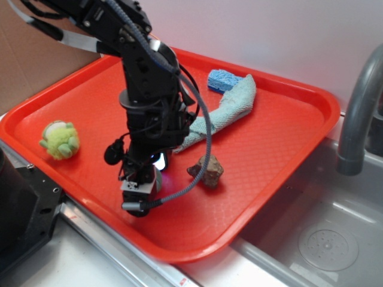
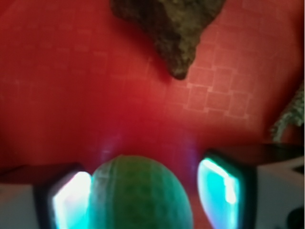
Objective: Grab the green ball.
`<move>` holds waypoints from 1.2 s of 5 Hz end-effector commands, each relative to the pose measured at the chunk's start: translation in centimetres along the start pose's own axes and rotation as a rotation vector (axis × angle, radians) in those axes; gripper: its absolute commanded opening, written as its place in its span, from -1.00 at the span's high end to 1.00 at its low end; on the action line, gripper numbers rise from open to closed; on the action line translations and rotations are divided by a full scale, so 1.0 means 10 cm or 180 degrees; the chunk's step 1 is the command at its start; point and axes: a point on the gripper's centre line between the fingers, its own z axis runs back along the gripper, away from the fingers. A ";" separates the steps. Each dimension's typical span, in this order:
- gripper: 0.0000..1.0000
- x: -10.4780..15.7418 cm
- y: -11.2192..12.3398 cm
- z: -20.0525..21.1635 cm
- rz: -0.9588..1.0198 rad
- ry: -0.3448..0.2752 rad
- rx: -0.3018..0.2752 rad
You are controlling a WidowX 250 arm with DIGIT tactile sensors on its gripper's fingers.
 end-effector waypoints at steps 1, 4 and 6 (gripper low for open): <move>1.00 -0.16 0.02 0.21 0.0117 -0.0149 0.0145; 1.00 -0.94 0.62 1.23 0.1644 -0.0169 0.0467; 1.00 -1.11 1.20 1.40 0.2304 0.0213 0.0454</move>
